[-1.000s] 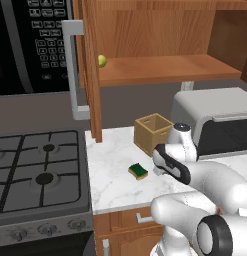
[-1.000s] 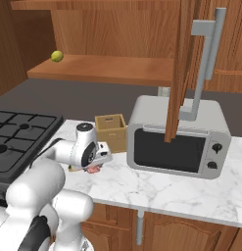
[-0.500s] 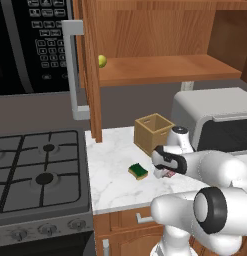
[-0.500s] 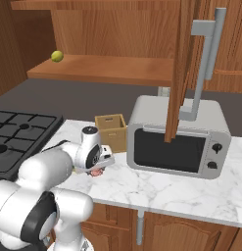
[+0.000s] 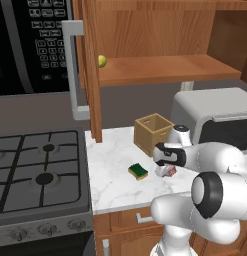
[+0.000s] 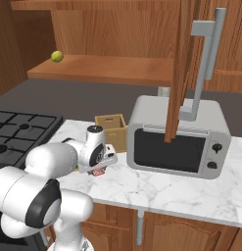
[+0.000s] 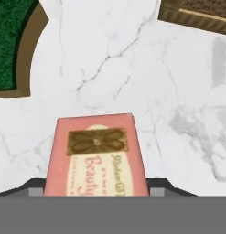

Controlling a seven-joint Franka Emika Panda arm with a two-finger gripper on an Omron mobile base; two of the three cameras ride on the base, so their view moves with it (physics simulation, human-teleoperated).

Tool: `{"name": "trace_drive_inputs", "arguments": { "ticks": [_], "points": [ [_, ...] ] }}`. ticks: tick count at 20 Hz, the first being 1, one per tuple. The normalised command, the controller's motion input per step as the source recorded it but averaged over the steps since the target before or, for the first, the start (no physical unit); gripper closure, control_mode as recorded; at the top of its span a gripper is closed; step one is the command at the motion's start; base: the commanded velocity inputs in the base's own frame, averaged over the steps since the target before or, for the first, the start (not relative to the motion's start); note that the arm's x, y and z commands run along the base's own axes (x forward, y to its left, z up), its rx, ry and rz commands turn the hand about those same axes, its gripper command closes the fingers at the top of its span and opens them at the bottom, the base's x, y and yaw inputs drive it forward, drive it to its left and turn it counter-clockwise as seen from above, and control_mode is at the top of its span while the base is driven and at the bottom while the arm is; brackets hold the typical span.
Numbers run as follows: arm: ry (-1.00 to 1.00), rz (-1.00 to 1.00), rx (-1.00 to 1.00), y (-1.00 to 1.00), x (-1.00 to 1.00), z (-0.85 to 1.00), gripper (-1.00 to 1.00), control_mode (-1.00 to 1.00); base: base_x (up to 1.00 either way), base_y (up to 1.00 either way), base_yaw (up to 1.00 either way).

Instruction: Pick the bar soap and sponge from the cabinet and place them on the counter.

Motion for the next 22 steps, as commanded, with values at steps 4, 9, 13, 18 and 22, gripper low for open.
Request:
{"name": "trace_drive_inputs", "arguments": {
  "ticks": [4,9,13,18,22],
  "points": [
    [0.00,0.00,0.00,0.00,0.00,-0.15,-1.00,-1.00,0.00,0.00,0.00],
    [0.01,0.00,0.00,0.00,-0.01,-0.02,-1.00,-1.00,0.00,0.00,0.00],
    [0.00,0.00,0.00,0.01,0.00,0.08,-1.00,-1.00,0.00,0.00,0.00],
    [0.00,0.00,-0.01,0.09,-0.06,0.20,-1.00,-1.00,0.00,0.00,0.00],
    [0.00,-0.01,0.00,0.09,-0.17,0.45,-1.00,-1.00,0.00,0.00,0.00]
  ]
}}
